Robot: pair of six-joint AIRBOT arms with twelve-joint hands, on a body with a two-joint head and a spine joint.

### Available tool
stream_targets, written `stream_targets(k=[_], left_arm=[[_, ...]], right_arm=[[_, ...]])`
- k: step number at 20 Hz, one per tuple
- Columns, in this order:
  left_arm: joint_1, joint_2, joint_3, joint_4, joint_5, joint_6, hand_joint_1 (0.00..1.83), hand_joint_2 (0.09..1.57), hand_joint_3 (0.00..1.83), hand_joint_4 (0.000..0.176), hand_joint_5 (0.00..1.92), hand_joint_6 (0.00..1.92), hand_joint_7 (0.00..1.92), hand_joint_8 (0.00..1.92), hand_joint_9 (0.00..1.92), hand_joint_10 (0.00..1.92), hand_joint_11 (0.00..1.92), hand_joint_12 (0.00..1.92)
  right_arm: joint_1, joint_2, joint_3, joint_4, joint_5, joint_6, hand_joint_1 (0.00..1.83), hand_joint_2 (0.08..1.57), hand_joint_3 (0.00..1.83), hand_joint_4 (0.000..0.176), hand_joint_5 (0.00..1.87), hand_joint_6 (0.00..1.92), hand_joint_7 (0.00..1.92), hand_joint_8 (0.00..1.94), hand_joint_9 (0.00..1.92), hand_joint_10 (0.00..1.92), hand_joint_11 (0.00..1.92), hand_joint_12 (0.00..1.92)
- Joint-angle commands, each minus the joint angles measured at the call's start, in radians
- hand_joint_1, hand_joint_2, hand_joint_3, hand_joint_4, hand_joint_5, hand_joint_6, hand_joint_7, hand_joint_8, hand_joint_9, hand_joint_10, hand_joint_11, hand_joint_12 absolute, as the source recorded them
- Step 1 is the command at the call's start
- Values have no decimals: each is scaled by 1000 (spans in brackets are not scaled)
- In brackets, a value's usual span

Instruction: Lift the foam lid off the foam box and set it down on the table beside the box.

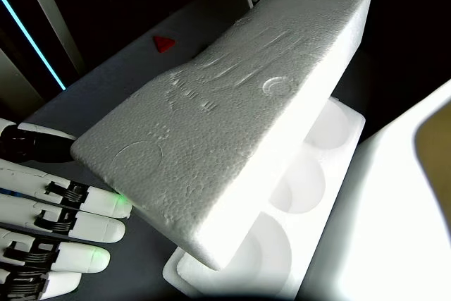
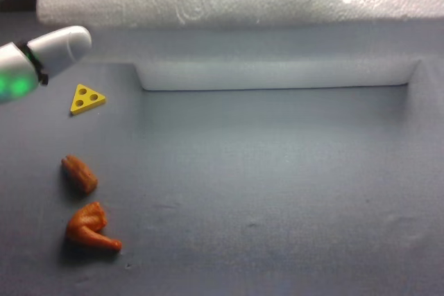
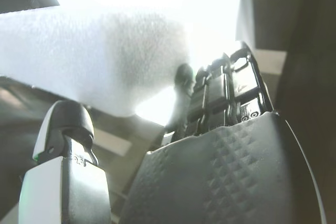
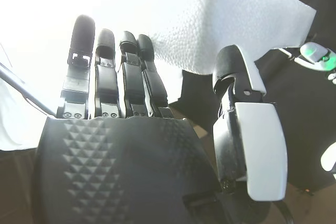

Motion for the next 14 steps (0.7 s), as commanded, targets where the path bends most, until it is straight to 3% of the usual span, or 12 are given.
stream_targets(k=[1, 5, 8, 9, 11, 12, 14], left_arm=[[7, 3, -18, 118, -133, -9, 359, 1080, 0, 10, 209, 0, 0, 0, 0, 0, 0, 0], [60, 21, -55, 118, -159, -11, 368, 1087, 0, 0, 175, 0, 0, 0, 0, 0, 0, 0], [86, 23, -69, 121, -164, -17, 347, 1072, 0, 9, 168, 0, 0, 0, 0, 0, 0, 0], [96, 22, -73, 124, -161, -23, 352, 1070, 0, 7, 171, 1, 0, 0, 0, 0, 0, 0], [109, 26, -81, 124, -162, -24, 308, 1074, 0, 1, 157, 0, 0, 0, 0, 0, 3, 1], [118, 28, -88, 124, -165, -26, 305, 1084, 3, 3, 155, 0, 0, 0, 0, 0, 0, 0], [141, 33, -102, 121, -169, -26, 360, 1088, 3, 9, 162, 3, 0, 0, 0, 0, 0, 0]], right_arm=[[3, 5, -15, -119, 126, 26, 377, 1225, 1, 0, 243, 129, 172, 0, 54, 365, 0, 1267], [-32, 31, -45, -139, 126, 47, 377, 1227, 0, 0, 242, 81, 210, 15, 53, 444, 0, 1325], [-73, 37, -58, -148, 126, 78, 363, 1259, 3, 0, 238, 51, 248, 14, 92, 435, 0, 1294], [-93, 37, -62, -149, 126, 95, 373, 1273, 3, 0, 233, 36, 232, 4, 73, 397, 0, 1165], [-118, 43, -73, -151, 128, 108, 377, 1300, 1, 0, 195, 5, 104, 6, 36, 145, 0, 627], [-132, 45, -79, -151, 130, 113, 375, 1294, 0, 0, 193, 2, 98, 2, 42, 100, 0, 512], [-156, 49, -85, -151, 132, 128, 393, 1296, 0, 0, 204, 3, 114, 0, 80, 78, 0, 526]])
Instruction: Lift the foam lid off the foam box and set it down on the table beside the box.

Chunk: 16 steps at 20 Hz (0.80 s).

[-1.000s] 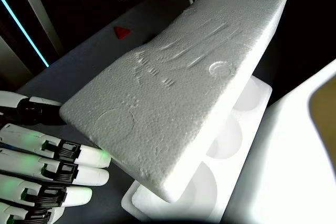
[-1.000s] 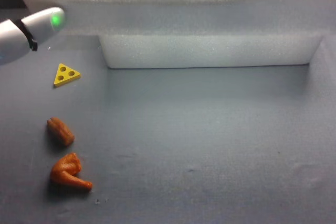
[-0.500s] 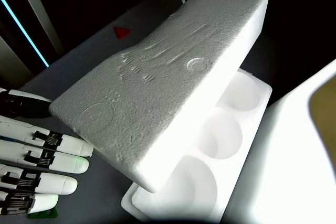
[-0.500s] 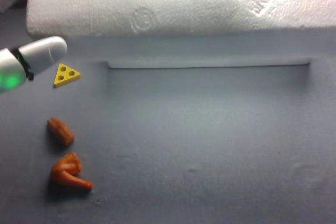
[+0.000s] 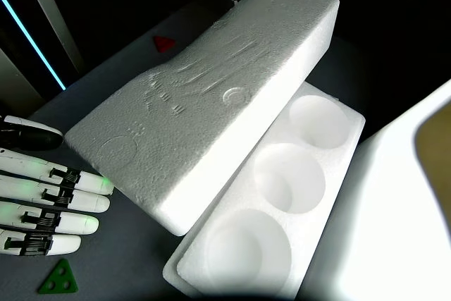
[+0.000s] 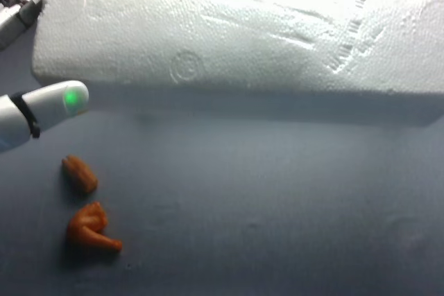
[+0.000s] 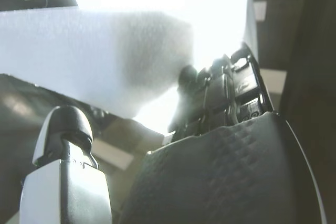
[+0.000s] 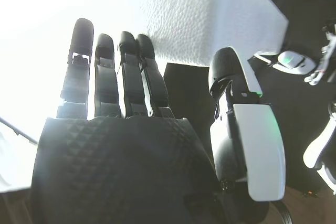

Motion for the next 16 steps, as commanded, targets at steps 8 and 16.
stream_targets(k=[8, 16], left_arm=[[116, -35, -42, 77, -159, -55, 276, 1106, 6, 31, 157, 2, 0, 0, 0, 0, 0, 0], [123, -96, 0, 66, -67, -87, 243, 1109, 2, 35, 165, 3, 0, 0, 0, 0, 0, 0]], right_arm=[[-68, 10, -22, -71, 156, 50, 306, 1312, 0, 0, 176, 1, 128, 0, 132, 41, 0, 747], [-192, -42, 18, 18, 157, 104, 263, 1253, 0, 0, 235, 7, 226, 15, 215, 55, 0, 1221]])
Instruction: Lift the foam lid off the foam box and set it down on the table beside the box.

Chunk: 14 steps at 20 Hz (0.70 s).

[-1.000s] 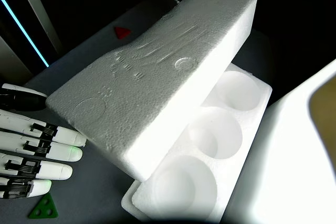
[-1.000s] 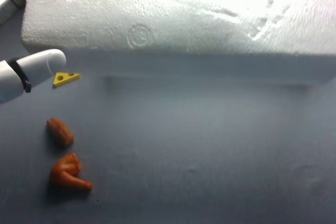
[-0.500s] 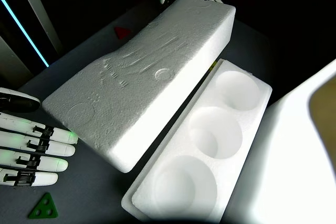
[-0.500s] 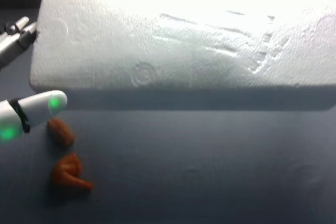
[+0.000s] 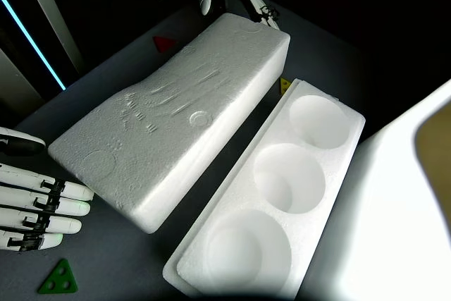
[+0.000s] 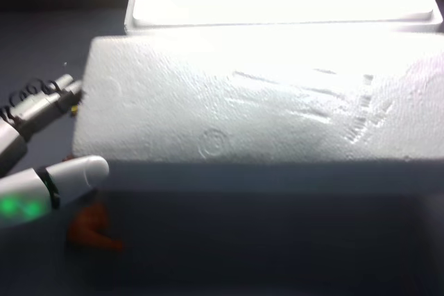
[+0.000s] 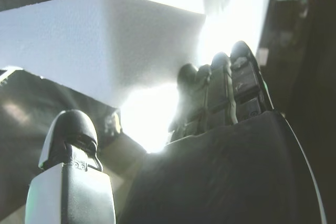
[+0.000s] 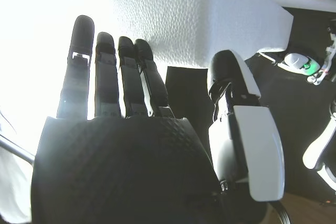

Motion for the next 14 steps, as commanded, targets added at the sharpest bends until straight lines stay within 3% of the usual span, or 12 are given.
stream_targets(k=[1, 3, 6, 7, 9, 10, 11, 12, 14], left_arm=[[-9, -7, 3, 41, -103, -11, 242, 1105, 0, 38, 167, 3, 0, 0, 0, 0, 5, 2], [-11, -14, 11, 40, -89, -13, 227, 1093, 0, 48, 172, 5, 0, 0, 0, 0, 4, 2], [-14, -14, 19, 32, -75, -4, 239, 1105, 1, 44, 153, 0, 0, 0, 0, 0, 0, 0], [-16, -13, 22, 30, -65, 1, 236, 1101, 0, 42, 103, 0, 0, 0, 0, 0, 0, 0], [-16, -9, 27, 27, -52, 6, 236, 1099, 0, 26, 73, 0, 0, 0, 0, 0, 0, 0], [-16, -7, 28, 24, -48, 8, 236, 1101, 0, 6, 55, 0, 0, 0, 0, 0, 0, 0], [-16, -5, 28, 19, -44, 10, 240, 1096, 0, 14, 37, 0, 0, 0, 0, 0, 0, 0], [-15, -4, 29, 13, -40, 13, 253, 1104, 2, 1, 41, 3, 0, 0, 0, 0, 0, 0], [-10, -4, 34, 3, -33, 12, 251, 1101, 0, 0, 49, 6, 0, 0, 0, 0, 0, 0]], right_arm=[[-2, -1, 9, -6, 137, 18, 281, 1273, 4, 0, 238, 8, 193, 2, 199, 49, 0, 1236], [-10, -14, 25, 9, 127, 29, 292, 1275, 2, 0, 243, 7, 194, 2, 208, 55, 0, 1289], [-10, -32, 49, 27, 102, 30, 296, 1267, 0, 0, 240, 5, 216, 9, 237, 67, 0, 1320], [-10, -39, 59, 34, 88, 31, 355, 1265, 0, 0, 89, 2, 126, 1, 189, 42, 0, 1181], [-10, -49, 72, 47, 71, 32, 435, 1252, 0, 0, 0, 0, 26, 0, 100, 1, 0, 996], [-10, -52, 77, 53, 63, 32, 438, 1247, 0, 0, 0, 0, 10, 0, 80, 2, 0, 936], [-11, -54, 81, 62, 61, 32, 392, 1237, 0, 0, 0, 0, 13, 2, 87, 6, 0, 956], [-13, -54, 82, 69, 61, 32, 378, 1245, 2, 0, 0, 0, 0, 0, 86, 6, 0, 964], [-16, -54, 85, 80, 61, 32, 388, 1247, 3, 0, 0, 0, 0, 0, 79, 3, 0, 959]])
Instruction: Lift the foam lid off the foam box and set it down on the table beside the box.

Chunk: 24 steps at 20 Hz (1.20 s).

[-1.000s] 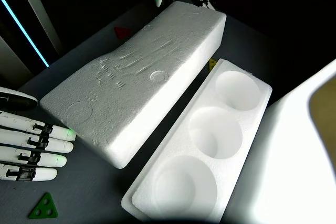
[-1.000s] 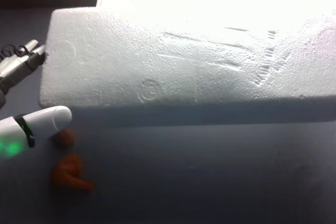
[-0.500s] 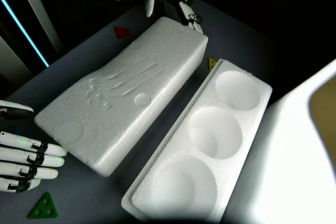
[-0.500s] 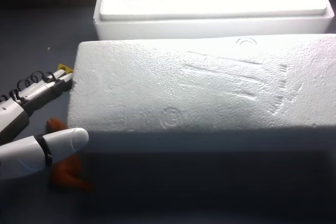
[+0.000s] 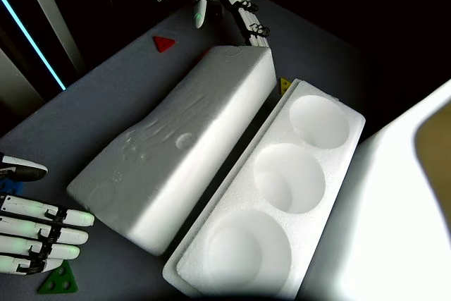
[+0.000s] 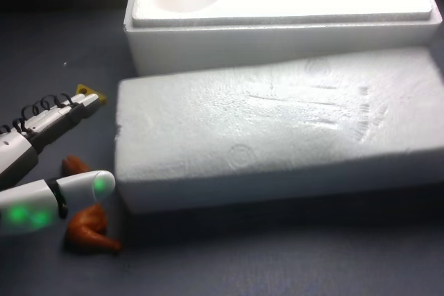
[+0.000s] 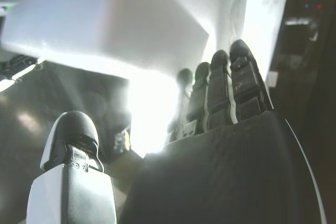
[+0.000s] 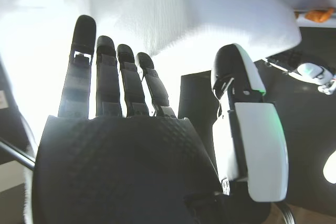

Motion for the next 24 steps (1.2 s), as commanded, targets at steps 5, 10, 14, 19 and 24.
stream_targets(k=[5, 10, 14, 19, 24], left_arm=[[-5, 39, -11, -8, -162, 14, 271, 1063, 0, 15, 27, 0, 0, 0, 0, 0, 0, 0], [-57, 78, -10, 29, -208, 56, 241, 1081, 1, 24, 1, 0, 0, 0, 0, 0, 0, 0], [-158, 84, 30, 72, -181, 78, 310, 1109, 5, 39, 0, 0, 0, 0, 0, 0, 0, 0], [-274, 51, 82, 136, -127, 86, 311, 1101, 1, 58, 0, 0, 0, 0, 0, 0, 19, 10], [-376, 16, 135, 231, -25, 68, 334, 1086, 0, 24, 9, 3, 0, 0, 0, 0, 0, 0]], right_arm=[[-3, 26, -8, 16, 174, 5, 304, 1198, 0, 0, 0, 0, 0, 0, 93, 22, 0, 1135], [19, 56, -26, -27, 275, -14, 232, 1253, 4, 0, 0, 0, 0, 0, 0, 0, 0, 286], [81, 62, -21, -67, 301, -73, 199, 1262, 0, 33, 0, 0, 0, 0, 0, 0, 0, 0], [196, 40, 13, -115, 245, -120, 266, 1234, 0, 0, 0, 0, 0, 0, 0, 0, 0, 0], [365, -39, 78, -209, 93, -146, 299, 1323, 16, 0, 0, 0, 0, 0, 0, 0, 0, 0]])
